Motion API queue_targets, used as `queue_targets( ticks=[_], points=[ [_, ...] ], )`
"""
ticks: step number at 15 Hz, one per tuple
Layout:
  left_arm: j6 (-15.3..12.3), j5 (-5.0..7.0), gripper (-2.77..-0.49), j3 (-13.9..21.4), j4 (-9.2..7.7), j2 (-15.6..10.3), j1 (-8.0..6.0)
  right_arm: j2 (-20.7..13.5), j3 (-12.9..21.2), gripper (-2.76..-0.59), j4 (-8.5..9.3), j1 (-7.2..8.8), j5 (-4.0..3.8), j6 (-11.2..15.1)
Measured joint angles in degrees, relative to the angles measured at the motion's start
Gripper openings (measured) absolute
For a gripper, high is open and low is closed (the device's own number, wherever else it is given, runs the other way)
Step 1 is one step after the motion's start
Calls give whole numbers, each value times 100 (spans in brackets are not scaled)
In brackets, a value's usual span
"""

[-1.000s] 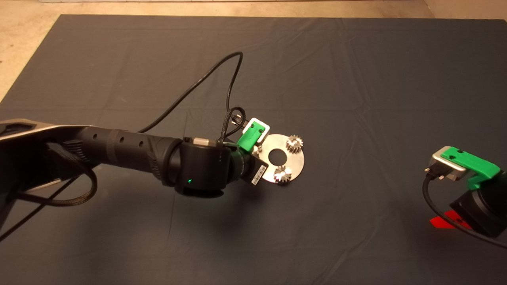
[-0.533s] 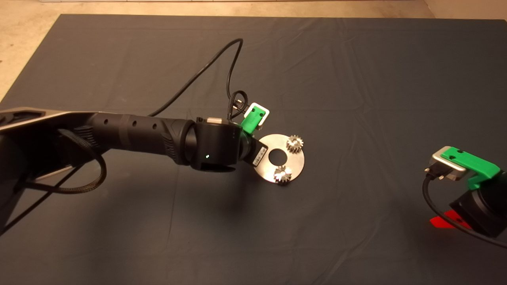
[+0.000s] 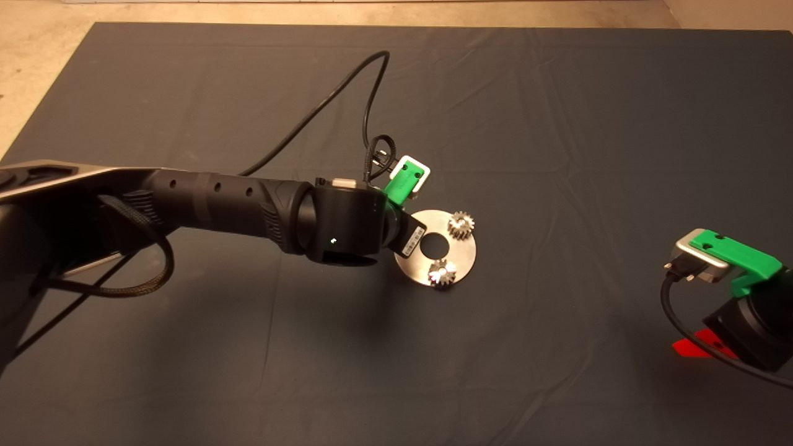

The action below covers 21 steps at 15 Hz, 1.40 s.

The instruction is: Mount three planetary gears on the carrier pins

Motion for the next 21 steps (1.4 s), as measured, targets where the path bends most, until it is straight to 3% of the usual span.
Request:
queue_targets(
  ticks=[11, 17, 21],
  points=[
    [-13, -6, -248, -4, 0, -6, 1, -1, 0, -188, 0, 0, 0, -39],
    [-16, -96, -249, -105, 2, -27, 2, -1, 0, -188, 0, 4, 0, -101],
    [-18, -272, -249, -179, 0, -35, 5, -1, 0, -188, 0, 5, 0, -105]
  ],
)
